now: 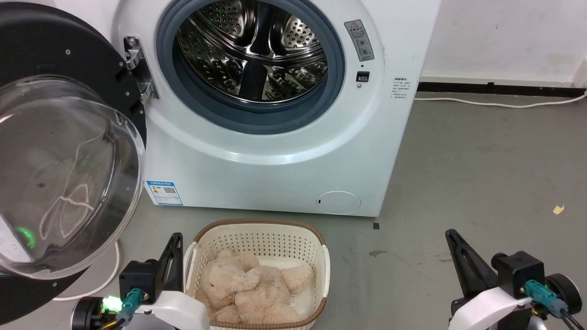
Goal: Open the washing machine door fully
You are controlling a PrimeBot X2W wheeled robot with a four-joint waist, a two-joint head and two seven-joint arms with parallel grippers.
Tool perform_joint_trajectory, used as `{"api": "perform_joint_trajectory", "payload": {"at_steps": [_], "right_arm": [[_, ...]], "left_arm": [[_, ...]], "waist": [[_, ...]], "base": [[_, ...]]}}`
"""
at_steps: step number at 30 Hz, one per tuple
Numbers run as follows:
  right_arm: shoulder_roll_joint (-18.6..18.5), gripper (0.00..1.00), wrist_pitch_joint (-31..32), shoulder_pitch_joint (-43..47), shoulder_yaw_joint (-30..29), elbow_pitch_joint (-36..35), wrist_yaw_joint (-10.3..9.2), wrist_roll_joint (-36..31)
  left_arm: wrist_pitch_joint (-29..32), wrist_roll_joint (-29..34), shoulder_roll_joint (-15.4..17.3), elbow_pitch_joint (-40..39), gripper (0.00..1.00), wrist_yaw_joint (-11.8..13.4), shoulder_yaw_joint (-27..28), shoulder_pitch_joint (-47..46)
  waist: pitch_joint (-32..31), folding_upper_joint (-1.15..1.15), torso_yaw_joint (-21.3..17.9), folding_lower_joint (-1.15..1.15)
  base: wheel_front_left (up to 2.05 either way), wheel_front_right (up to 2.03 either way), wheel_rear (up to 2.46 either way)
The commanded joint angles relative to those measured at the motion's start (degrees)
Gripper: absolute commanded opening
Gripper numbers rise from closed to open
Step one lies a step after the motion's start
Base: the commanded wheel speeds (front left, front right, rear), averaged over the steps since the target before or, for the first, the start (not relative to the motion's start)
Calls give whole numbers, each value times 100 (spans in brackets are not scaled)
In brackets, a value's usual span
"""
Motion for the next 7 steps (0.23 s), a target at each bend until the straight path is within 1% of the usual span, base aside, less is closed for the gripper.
{"api": "perform_joint_trajectory", "payload": {"at_steps": [1,7], "right_arm": [[27,0,2,-68,1,13,-5,-43],[27,0,2,-68,1,13,-5,-43]], "left_arm": [[2,16,-3,-23,0,-31,14,-87],[2,16,-3,-23,0,-31,14,-87]], "waist": [[0,0,0,0],[0,0,0,0]], "base": [[0,0,0],[0,0,0]]}}
